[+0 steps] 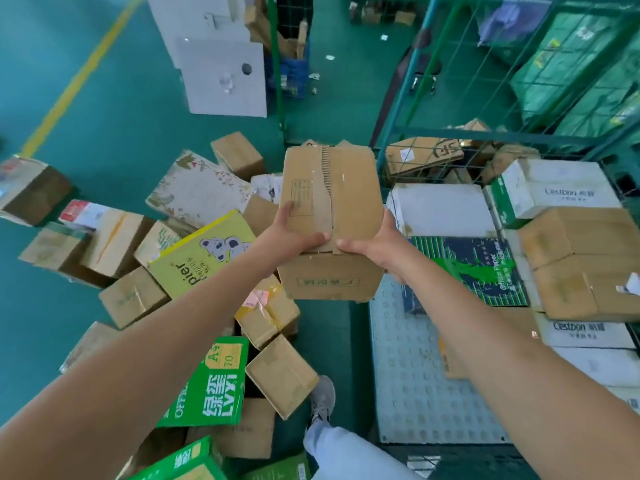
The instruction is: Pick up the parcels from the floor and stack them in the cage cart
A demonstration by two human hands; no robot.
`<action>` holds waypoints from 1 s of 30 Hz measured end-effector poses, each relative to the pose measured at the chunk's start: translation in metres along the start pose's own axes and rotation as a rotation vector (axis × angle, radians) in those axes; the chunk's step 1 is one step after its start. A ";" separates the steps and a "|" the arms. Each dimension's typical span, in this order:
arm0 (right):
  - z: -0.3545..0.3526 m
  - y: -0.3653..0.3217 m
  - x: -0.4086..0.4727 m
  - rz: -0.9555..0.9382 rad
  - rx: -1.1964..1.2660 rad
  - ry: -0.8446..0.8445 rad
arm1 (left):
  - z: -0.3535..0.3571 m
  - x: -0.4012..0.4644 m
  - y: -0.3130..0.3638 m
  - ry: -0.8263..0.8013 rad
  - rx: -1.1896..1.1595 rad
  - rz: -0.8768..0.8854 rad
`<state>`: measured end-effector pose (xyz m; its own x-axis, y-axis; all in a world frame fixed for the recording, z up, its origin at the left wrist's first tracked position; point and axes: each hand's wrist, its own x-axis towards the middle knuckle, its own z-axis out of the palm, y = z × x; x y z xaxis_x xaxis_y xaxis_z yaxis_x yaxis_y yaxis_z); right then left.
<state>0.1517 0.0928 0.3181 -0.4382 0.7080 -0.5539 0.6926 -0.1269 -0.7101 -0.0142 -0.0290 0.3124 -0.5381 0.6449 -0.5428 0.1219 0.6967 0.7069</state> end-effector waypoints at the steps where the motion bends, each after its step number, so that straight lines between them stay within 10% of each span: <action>1: -0.007 0.001 0.003 0.003 0.014 0.009 | 0.003 0.004 0.009 -0.010 0.020 0.005; 30: -0.241 0.046 0.024 0.082 0.488 0.544 | 0.156 0.089 0.287 -0.393 0.397 0.504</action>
<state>0.3118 0.2714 0.3770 0.0383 0.9117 -0.4090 0.3214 -0.3988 -0.8588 0.1029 0.2771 0.3963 -0.0093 0.9286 -0.3710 0.6064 0.3003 0.7363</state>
